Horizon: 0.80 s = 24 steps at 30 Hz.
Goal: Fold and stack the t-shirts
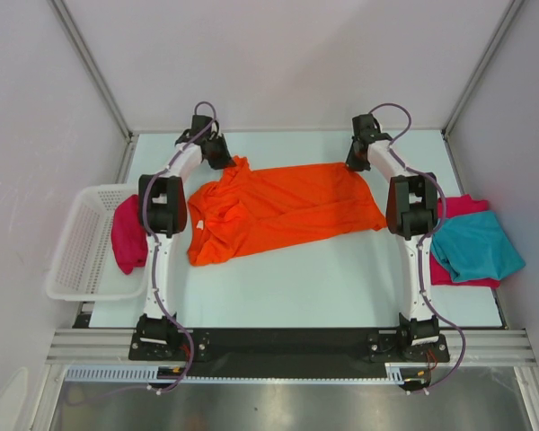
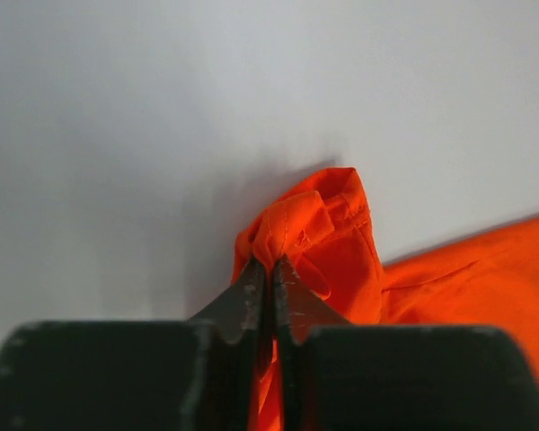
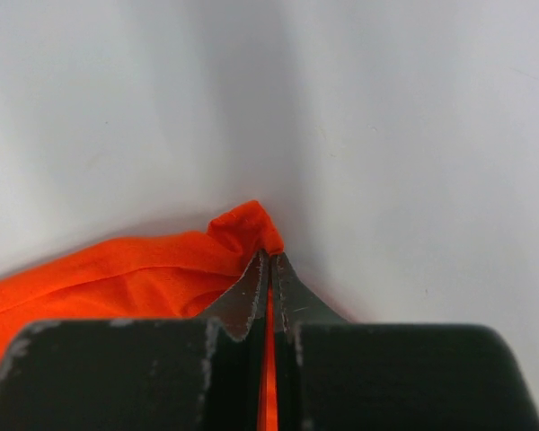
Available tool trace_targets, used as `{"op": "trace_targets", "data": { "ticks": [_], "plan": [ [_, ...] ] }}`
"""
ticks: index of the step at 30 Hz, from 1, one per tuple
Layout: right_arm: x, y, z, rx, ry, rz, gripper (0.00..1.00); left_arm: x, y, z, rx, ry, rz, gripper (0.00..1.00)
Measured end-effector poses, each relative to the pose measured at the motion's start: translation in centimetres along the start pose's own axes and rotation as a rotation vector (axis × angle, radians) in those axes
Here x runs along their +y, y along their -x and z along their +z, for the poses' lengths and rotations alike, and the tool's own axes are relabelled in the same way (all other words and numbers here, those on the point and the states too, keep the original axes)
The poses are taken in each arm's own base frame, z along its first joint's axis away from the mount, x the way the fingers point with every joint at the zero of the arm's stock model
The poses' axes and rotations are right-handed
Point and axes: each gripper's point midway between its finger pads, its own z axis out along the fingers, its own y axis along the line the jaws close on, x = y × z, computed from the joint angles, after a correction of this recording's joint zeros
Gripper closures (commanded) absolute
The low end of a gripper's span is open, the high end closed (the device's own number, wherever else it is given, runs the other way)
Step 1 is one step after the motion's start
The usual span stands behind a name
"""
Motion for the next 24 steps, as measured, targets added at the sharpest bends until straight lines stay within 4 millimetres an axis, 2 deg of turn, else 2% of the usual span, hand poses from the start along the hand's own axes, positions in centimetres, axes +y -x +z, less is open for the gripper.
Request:
{"op": "trace_targets", "data": {
  "ticks": [6,10,15,18,19,22,24],
  "plan": [
    [0.0,-0.3,-0.2,0.003,-0.006,-0.009,1.00,0.5,-0.4,-0.4,-0.004,0.016,0.000,1.00],
    [-0.1,-0.9,-0.7,0.015,-0.008,-0.018,1.00,0.9,-0.4,-1.6,-0.017,0.054,0.008,1.00],
    [-0.3,-2.3,-2.0,0.033,-0.022,-0.047,1.00,0.0,1.8,-5.0,-0.093,0.085,0.050,1.00],
    [-0.7,-3.4,-3.2,0.045,-0.031,-0.066,1.00,-1.3,3.8,-7.9,-0.160,0.083,0.081,1.00],
    [-0.8,-3.6,-3.6,0.045,-0.033,-0.070,1.00,-2.3,5.0,-9.5,-0.200,0.073,0.097,1.00],
    [-0.7,-3.2,-4.9,0.026,-0.029,-0.078,1.00,-3.3,6.1,-11.4,-0.245,0.058,0.110,1.00],
    [-0.6,-2.5,-5.8,0.002,-0.024,-0.079,1.00,-3.7,6.1,-12.5,-0.259,0.052,0.114,1.00]
  ]
}}
